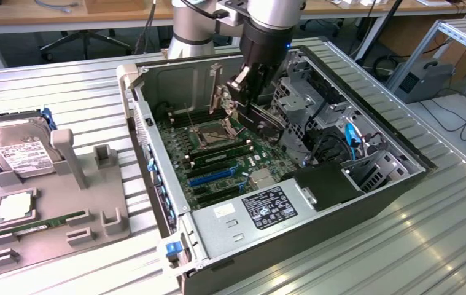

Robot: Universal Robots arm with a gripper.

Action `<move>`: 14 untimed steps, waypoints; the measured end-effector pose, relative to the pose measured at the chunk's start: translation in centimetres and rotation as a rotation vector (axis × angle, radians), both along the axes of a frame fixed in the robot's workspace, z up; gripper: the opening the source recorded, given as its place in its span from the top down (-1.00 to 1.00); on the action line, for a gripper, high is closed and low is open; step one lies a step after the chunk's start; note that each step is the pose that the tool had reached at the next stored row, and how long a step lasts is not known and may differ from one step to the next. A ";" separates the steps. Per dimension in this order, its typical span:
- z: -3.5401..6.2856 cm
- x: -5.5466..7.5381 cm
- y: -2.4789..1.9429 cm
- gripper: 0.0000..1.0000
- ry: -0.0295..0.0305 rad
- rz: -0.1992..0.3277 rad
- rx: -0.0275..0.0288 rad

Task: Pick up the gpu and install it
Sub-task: 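Insert the gpu into the slot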

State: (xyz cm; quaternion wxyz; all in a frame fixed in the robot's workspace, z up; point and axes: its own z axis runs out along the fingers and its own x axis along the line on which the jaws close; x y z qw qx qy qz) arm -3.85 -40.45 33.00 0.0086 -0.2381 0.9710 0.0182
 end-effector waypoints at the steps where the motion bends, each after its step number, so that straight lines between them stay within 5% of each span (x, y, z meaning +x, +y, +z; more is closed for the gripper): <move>1: 0.00 0.0 0.00 0.45 0.0000 0.002 0.0000; 14: 0.00 0.0 0.00 0.45 0.0000 0.039 0.0000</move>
